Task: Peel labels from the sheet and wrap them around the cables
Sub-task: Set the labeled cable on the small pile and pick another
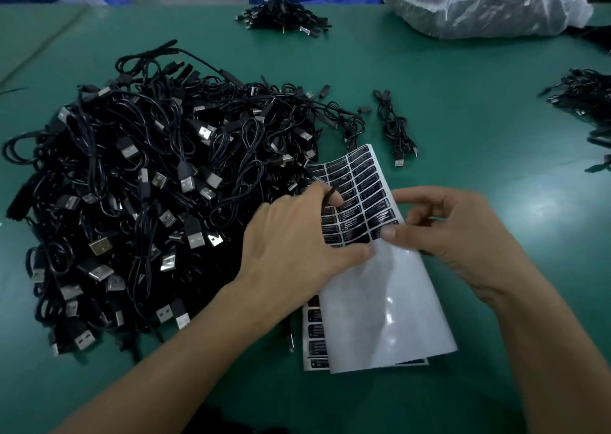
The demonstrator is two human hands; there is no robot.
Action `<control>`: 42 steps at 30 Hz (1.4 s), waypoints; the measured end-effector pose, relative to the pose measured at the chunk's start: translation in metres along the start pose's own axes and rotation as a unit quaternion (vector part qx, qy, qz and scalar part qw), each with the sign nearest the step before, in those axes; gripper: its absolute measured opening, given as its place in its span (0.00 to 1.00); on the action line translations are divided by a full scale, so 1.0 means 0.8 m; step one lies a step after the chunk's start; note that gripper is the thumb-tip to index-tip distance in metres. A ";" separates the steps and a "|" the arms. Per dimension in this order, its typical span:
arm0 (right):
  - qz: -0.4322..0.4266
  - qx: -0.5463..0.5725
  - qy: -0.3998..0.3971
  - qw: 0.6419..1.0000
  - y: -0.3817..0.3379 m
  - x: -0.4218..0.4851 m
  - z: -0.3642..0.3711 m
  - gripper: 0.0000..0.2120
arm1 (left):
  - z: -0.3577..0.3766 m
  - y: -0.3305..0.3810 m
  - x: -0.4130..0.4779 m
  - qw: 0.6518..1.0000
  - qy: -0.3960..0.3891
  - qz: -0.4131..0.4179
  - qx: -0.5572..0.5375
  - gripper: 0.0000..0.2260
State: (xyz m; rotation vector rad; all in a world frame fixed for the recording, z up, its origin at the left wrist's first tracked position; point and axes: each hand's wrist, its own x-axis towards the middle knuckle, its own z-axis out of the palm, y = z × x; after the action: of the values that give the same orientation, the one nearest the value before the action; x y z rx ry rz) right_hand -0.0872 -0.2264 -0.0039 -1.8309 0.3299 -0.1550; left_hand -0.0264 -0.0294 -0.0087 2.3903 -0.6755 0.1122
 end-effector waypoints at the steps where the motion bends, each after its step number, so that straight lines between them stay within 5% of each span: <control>1: 0.002 0.015 -0.009 1.000 -0.001 0.000 0.000 0.16 | 0.001 0.000 0.000 1.000 0.008 0.000 0.000 0.23; 13: 0.045 -0.082 -0.114 0.989 0.008 -0.002 0.002 0.26 | 0.021 -0.009 0.002 0.998 0.040 0.019 0.038 0.29; 17: 0.072 -0.026 -0.140 0.987 0.007 -0.002 0.009 0.10 | 0.026 -0.012 0.001 0.997 0.067 0.020 0.028 0.28; 23: 0.080 0.031 -0.147 0.985 0.008 -0.004 0.019 0.04 | 0.025 -0.015 -0.002 0.995 0.079 0.064 -0.012 0.25; 29: 0.075 0.033 -0.139 0.987 0.008 -0.002 0.020 0.03 | 0.028 -0.014 -0.004 0.990 0.063 0.101 -0.071 0.23; 32: 0.084 0.043 -0.151 0.984 0.007 -0.004 0.020 0.11 | 0.027 -0.014 -0.005 0.991 0.058 0.099 -0.073 0.23; 42: 0.101 0.046 -0.144 0.983 0.005 -0.005 0.025 0.03 | 0.026 -0.012 -0.005 0.990 0.065 0.105 -0.062 0.22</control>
State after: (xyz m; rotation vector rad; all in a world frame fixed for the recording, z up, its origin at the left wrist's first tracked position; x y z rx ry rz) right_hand -0.0859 -0.2082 -0.0133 -1.6889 0.2964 0.2313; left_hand -0.0268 -0.0337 -0.0315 2.1674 -0.8443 0.3024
